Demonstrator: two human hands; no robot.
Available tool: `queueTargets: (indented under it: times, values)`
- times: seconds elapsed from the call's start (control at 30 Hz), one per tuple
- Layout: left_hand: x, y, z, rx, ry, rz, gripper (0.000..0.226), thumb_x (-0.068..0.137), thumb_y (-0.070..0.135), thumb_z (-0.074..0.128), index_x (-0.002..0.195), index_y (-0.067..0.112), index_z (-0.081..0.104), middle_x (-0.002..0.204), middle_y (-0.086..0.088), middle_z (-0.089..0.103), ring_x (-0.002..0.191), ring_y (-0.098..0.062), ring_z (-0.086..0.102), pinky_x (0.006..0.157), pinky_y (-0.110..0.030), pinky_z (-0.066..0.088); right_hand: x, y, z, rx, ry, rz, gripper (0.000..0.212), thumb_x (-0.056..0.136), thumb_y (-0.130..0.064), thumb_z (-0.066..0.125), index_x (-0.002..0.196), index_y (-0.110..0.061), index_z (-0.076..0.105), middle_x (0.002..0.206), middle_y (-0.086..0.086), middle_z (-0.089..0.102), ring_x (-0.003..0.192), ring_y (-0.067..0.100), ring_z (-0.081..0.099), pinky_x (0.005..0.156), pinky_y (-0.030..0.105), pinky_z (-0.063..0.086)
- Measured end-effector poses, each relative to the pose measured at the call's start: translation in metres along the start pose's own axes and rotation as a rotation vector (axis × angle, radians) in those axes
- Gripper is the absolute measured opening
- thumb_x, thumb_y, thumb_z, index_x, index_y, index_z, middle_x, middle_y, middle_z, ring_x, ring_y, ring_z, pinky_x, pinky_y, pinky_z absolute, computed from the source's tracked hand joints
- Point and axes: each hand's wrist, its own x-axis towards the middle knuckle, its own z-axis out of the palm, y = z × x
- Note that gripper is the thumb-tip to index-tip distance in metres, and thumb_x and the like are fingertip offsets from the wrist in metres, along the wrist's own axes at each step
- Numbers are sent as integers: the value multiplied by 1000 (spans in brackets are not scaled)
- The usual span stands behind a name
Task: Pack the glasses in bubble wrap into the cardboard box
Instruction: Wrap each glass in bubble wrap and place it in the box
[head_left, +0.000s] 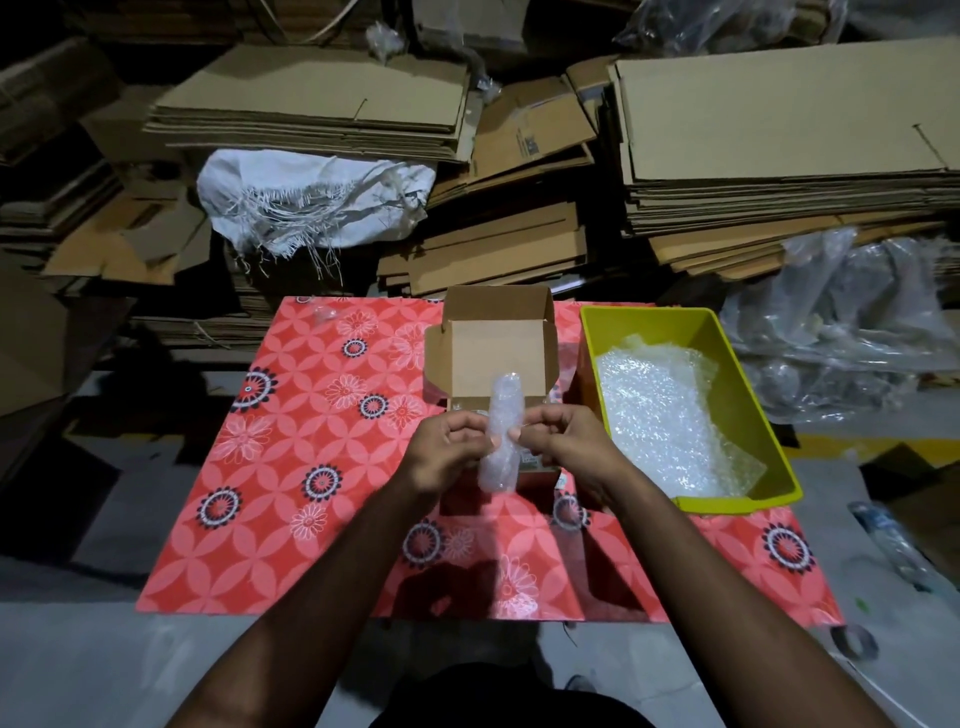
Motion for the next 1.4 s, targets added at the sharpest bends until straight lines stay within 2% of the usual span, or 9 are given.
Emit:
queueTargets:
  times: [0.07,0.33,0.47,0.57,0.7,0.8,1.1,1.23,1.4]
  values:
    - [0,-6,2,-15,11,-12,23,77,2,77,98,-1,69,83,-11,74,71,-19,69,65,-26,56,-2,3,6,-19,27,-10,11,81,-15,83,84,-12,74,76,2,64,66,7,58,58,20,46]
    - [7,-26,-29,292,218,16,28,81,19,77,107,14,72,85,-3,71,73,-9,64,76,-27,55,27,11,-23,-271,462,51,19,80,-21,79,68,-17,64,56,-6,66,51,15,64,68,45,61]
    - [30,-49,-45,617,215,172,28,83,10,75,109,20,73,103,-1,72,93,-13,66,91,-34,56,46,11,-6,-656,426,30,17,75,-33,77,76,-21,65,72,-4,71,75,21,69,67,29,51]
    - [44,-60,-43,960,199,243,39,83,19,72,119,34,67,121,7,64,109,-6,53,94,-18,43,60,18,21,-736,389,44,15,75,-29,74,85,-20,69,82,1,74,86,27,70,73,31,53]
    - [54,-68,-35,1335,21,363,52,82,25,66,133,27,61,136,1,59,120,-28,50,95,-45,47,71,35,51,-777,373,7,23,79,-12,68,102,-16,68,95,9,73,92,31,68,78,32,50]
    - [54,-78,-36,1522,10,409,54,81,31,62,135,29,59,145,0,54,123,-32,48,95,-49,44,72,43,59,-834,382,-56,29,78,-2,62,101,-18,54,88,10,65,79,31,64,67,37,52]
    - [48,-79,-48,1601,51,474,53,80,32,56,133,30,60,144,4,55,123,-32,47,97,-47,34,69,53,63,-1158,203,-45,18,86,-2,54,99,-12,58,92,11,65,86,34,65,66,38,47]
    - [49,-78,-49,1616,31,412,53,84,36,56,137,34,55,148,7,50,125,-30,45,97,-46,34,64,56,64,-1169,225,-94,42,79,3,65,115,-14,54,102,9,62,87,33,64,65,38,45]
    - [50,-79,-49,1611,13,328,55,88,37,50,142,35,49,153,9,44,128,-31,43,99,-48,37,75,60,62,-1442,298,-189,14,86,-21,62,97,-16,68,104,9,57,94,31,57,75,39,45]
